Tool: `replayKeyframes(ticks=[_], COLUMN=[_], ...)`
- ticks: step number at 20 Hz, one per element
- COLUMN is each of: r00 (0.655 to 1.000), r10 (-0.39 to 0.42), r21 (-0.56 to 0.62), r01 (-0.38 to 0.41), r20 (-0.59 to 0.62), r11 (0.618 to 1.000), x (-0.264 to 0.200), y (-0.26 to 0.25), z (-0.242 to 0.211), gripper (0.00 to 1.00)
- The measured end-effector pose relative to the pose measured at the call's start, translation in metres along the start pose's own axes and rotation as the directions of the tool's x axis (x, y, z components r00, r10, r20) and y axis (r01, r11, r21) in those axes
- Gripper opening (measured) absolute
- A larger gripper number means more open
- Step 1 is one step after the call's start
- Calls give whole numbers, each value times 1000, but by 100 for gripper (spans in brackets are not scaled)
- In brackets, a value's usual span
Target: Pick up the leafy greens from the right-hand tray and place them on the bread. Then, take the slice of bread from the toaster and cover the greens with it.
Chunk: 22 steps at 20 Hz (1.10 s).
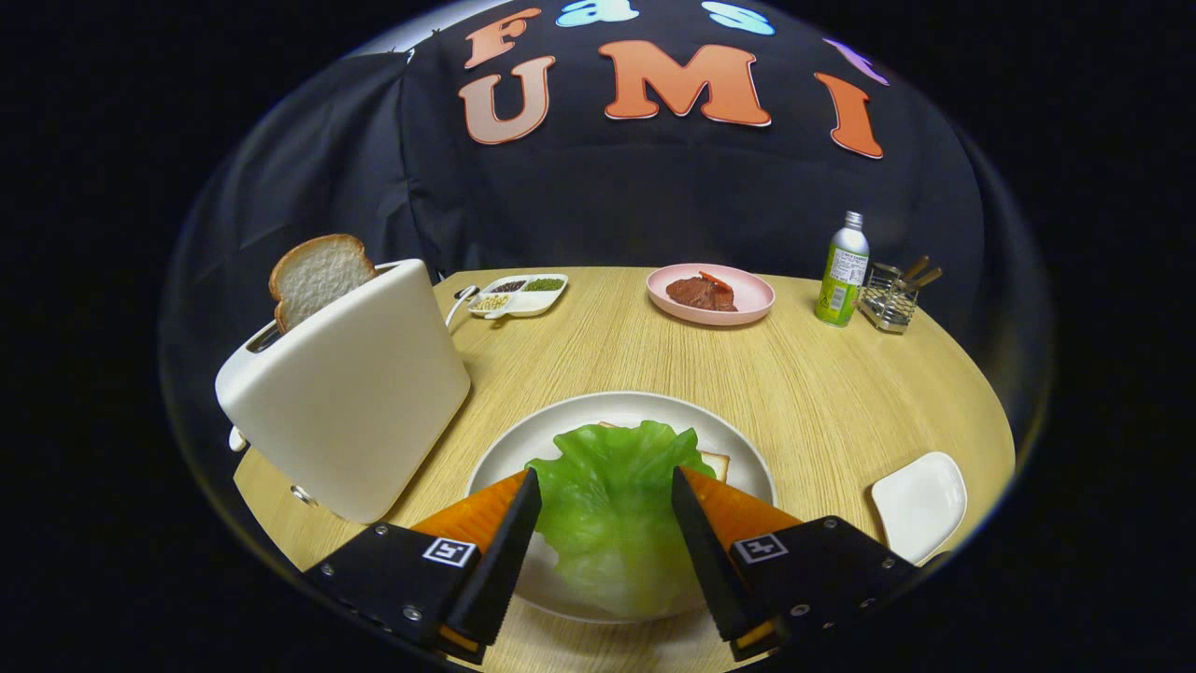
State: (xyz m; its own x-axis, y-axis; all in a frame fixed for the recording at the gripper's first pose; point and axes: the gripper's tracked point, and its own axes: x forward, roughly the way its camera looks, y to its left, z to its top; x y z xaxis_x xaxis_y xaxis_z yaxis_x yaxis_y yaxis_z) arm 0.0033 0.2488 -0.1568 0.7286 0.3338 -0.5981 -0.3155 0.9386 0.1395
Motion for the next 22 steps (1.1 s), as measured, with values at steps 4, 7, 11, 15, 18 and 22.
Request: replayKeyframes(ticks=[4, 7, 11, 15, 18, 22], r00=[999, 997, 993, 989, 986, 977], r10=[-20, -1, 26, 42, 73, 100], r21=[10, -18, -67, -74, -69, -72], r01=[19, 3, -18, -32, -63, -88], r20=[48, 74, 112, 144, 148, 186], r11=[1000, 1000, 998, 997, 996, 994], x=[-10, -17, -30, -38, -44, -44], y=[7, 25, 49, 69, 91, 123], z=[26, 48, 81, 108, 123, 146], gripper=[97, 98, 98, 98, 98, 98])
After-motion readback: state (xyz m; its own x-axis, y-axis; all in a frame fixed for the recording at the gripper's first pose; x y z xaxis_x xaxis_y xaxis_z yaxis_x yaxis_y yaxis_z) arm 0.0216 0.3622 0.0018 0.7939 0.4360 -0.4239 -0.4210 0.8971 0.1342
